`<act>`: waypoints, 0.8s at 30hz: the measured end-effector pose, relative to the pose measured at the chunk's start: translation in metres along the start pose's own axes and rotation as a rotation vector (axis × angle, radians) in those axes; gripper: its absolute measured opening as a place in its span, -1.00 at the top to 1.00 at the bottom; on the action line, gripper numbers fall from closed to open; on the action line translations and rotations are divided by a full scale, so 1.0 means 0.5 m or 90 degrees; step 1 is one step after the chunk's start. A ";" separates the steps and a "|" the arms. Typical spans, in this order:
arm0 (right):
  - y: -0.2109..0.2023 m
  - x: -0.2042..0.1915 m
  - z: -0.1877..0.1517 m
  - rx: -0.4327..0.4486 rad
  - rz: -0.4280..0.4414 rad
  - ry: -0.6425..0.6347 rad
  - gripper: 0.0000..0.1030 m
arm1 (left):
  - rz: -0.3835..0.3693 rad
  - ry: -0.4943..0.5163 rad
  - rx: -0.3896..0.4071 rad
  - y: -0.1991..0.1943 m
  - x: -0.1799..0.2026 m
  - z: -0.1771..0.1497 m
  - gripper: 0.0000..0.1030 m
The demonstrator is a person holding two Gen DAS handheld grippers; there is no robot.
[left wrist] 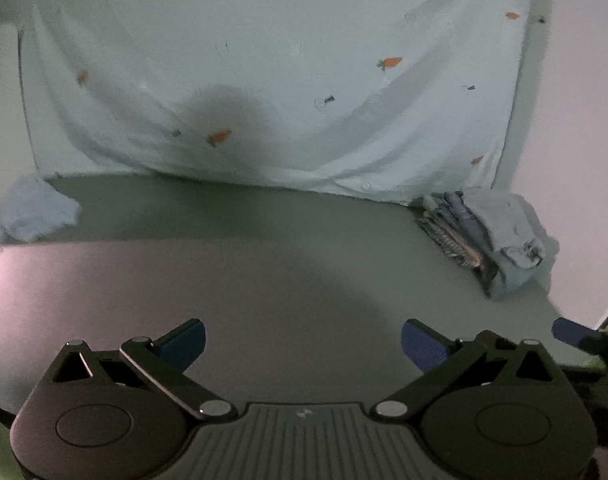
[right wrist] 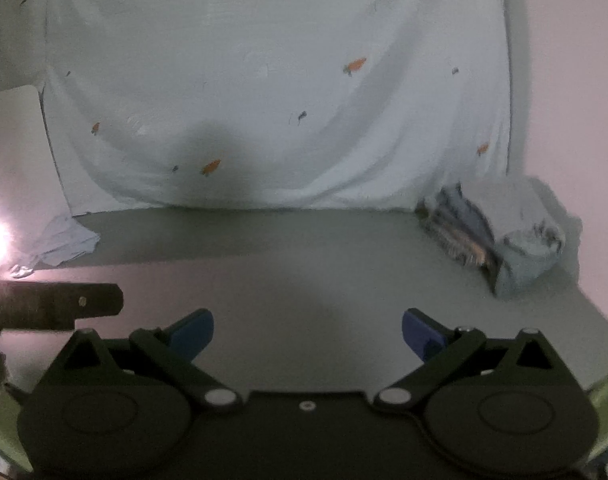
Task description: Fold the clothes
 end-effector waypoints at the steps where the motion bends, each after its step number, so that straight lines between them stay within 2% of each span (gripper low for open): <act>1: 0.021 0.009 0.020 0.009 -0.003 -0.010 -0.98 | -0.005 -0.009 -0.014 0.016 0.000 0.018 -1.00; 4: 0.083 0.020 0.079 0.007 0.000 -0.021 -0.97 | -0.004 -0.046 -0.052 0.051 -0.028 0.070 -1.00; 8: 0.182 0.008 0.151 0.011 0.025 -0.046 -0.88 | -0.018 -0.142 -0.091 0.092 -0.099 0.118 -1.00; 10: 0.239 -0.017 0.175 -0.009 0.031 -0.081 -0.73 | -0.025 -0.199 -0.114 0.118 -0.144 0.134 -0.99; 13: 0.306 -0.057 0.198 -0.040 0.059 -0.109 -0.70 | -0.007 -0.249 -0.114 0.132 -0.206 0.150 -0.99; 18: 0.395 -0.169 0.211 -0.093 0.099 -0.168 -0.63 | 0.064 -0.283 -0.086 0.130 -0.349 0.178 -0.98; 20: 0.429 -0.227 0.221 -0.102 0.107 -0.196 -0.61 | 0.075 -0.307 -0.079 0.135 -0.418 0.192 -0.93; 24: 0.509 -0.361 0.258 -0.126 0.119 -0.240 -0.40 | 0.084 -0.368 -0.081 0.155 -0.585 0.224 -0.84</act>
Point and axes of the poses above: each gripper's, at about its wrist camera, not at the fingertips, and y roughly the way its jaws point, x to its right, z to its top, the point moved 5 cm from there along y, roughly the way its jaws point, and after that the axes turned 14 degrees about -x, right-handed, at the moved point
